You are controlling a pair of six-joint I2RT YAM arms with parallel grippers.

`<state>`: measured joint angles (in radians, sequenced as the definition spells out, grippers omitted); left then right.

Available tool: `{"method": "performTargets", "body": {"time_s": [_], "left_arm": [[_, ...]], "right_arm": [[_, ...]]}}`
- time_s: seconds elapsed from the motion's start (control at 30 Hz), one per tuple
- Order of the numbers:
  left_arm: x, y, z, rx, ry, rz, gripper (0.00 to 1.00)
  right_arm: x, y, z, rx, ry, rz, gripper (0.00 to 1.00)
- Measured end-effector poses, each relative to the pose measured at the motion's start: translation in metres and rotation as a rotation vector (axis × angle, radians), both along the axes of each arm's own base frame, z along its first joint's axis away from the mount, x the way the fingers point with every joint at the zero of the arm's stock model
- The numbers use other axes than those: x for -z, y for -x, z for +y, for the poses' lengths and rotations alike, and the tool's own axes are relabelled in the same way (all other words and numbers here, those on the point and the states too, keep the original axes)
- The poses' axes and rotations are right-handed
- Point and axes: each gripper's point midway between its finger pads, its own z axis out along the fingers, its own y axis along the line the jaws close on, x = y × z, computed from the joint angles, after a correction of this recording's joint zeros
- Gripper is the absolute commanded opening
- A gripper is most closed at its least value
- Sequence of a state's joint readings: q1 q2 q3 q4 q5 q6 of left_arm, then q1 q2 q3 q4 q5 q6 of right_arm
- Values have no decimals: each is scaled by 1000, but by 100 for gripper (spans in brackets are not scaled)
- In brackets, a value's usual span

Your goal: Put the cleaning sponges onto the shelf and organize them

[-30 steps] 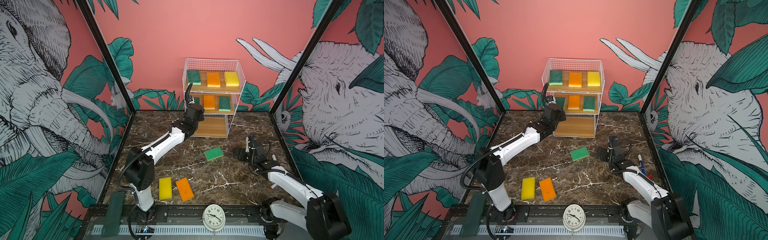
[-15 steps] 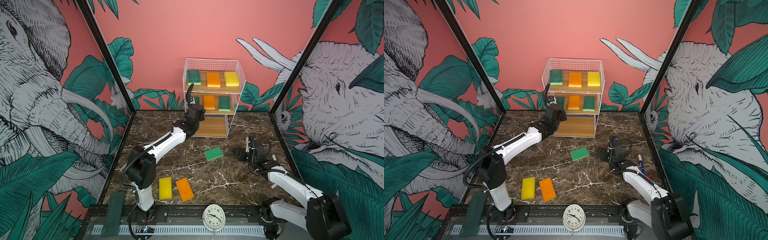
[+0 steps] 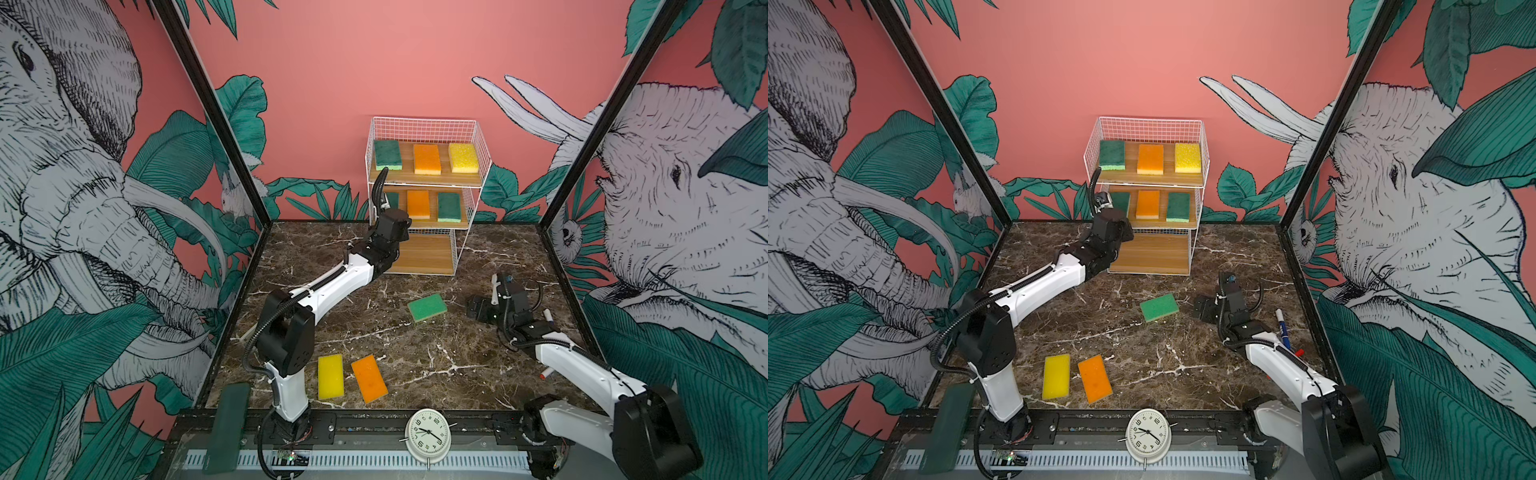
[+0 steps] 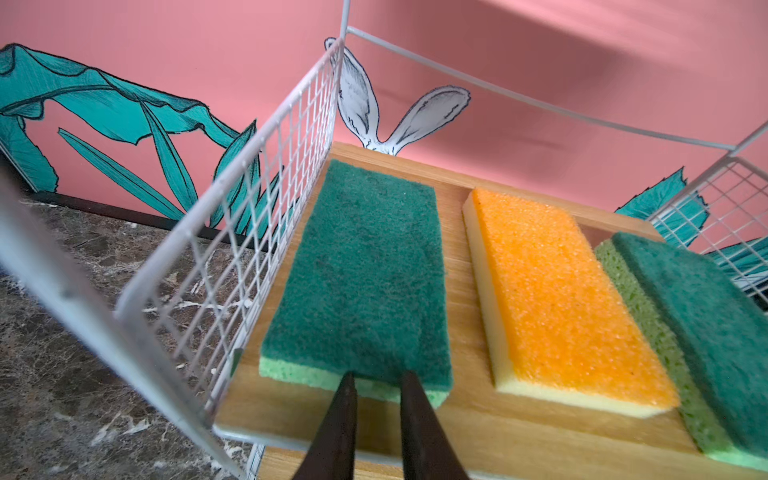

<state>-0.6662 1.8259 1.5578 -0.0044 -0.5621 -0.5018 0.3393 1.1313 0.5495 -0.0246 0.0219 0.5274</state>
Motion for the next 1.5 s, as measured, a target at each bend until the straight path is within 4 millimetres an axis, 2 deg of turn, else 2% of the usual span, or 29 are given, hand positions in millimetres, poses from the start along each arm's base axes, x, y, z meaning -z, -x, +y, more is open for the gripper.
{"method": "performTargets", "body": {"time_s": [0.5,0.87,1.5], "left_arm": [[-1,-5,0,-36,-2,-23,21],[-19,-9,3,-71,10,-58,21],[-14,-10,9,-106,-15,-47,21]], "right_arm": [[1,0,0,0,-2,-6,94],[0,-1,0,0,-3,-9,94],[0,-1,0,0,-3,-8,94]]}}
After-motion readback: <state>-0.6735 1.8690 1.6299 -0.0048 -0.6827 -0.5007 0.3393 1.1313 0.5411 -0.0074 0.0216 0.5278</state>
